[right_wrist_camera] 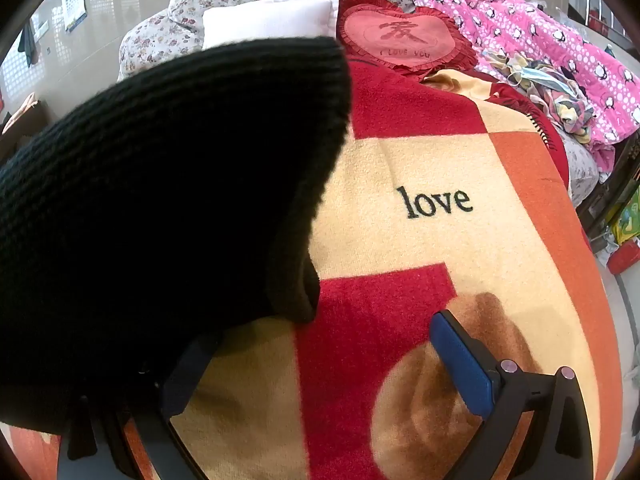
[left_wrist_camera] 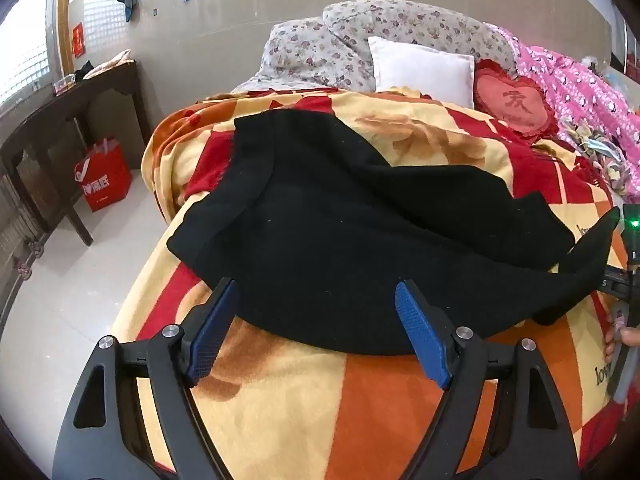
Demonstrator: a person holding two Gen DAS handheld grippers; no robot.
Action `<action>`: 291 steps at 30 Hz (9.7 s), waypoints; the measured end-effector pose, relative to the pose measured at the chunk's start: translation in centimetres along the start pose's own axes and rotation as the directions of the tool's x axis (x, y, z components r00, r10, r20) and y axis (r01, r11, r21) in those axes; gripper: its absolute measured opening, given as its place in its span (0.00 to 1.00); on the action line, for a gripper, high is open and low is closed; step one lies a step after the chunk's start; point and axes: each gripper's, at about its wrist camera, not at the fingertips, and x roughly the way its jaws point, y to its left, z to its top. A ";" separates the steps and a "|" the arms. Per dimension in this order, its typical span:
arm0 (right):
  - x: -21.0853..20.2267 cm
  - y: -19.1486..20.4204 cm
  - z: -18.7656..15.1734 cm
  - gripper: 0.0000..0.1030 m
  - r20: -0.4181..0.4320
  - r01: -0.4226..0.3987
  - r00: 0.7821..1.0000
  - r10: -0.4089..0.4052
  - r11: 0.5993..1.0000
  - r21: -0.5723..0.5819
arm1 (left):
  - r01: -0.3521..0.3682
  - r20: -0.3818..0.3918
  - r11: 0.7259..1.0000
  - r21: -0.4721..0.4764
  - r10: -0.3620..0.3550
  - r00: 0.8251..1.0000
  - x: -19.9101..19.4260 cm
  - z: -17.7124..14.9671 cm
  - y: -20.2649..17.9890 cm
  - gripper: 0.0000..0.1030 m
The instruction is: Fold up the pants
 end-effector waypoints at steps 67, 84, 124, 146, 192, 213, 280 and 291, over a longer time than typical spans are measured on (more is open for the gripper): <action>-12.5 13.9 -1.3 0.88 0.132 -0.283 0.941 0.312 0.939 -0.197 | 0.018 -0.051 0.998 -0.052 -0.021 0.998 0.1 -0.5 0.1 0.78; -11.8 13.8 -1.2 0.88 0.112 -0.289 0.943 0.313 0.938 -0.190 | 0.009 -0.069 0.998 -0.068 -0.014 0.998 0.8 -0.4 0.6 0.78; -7.8 11.9 -2.6 0.88 0.002 -0.336 0.941 0.339 0.933 -0.132 | -0.056 -0.228 0.897 -0.438 -0.050 0.972 8.7 0.2 12.8 0.78; -12.1 -0.5 -3.5 0.88 0.182 -0.382 0.917 0.355 0.913 0.143 | 0.023 -0.127 0.951 -0.308 -0.065 0.990 0.9 -1.9 12.7 0.03; -11.5 -1.5 -1.3 0.09 0.192 -0.437 0.892 0.409 0.889 0.137 | 0.124 -0.133 0.915 -0.384 -0.188 0.973 0.3 -1.3 13.1 0.08; -12.6 -4.7 -5.0 0.34 0.122 -0.201 0.974 0.190 0.975 0.090 | 0.062 -0.162 0.971 -0.230 -0.101 0.982 -0.1 -0.9 9.8 0.07; -11.9 16.3 -3.1 0.43 -0.082 -0.636 0.736 0.672 0.645 -0.424 | 0.000 -0.146 0.947 -0.321 -0.050 0.988 1.1 0.3 14.6 0.38; -2.6 14.3 6.4 0.47 -0.049 -0.417 0.909 0.414 0.908 -0.053 | 0.037 -0.221 0.979 -0.200 -0.082 0.972 4.8 -0.2 7.4 0.38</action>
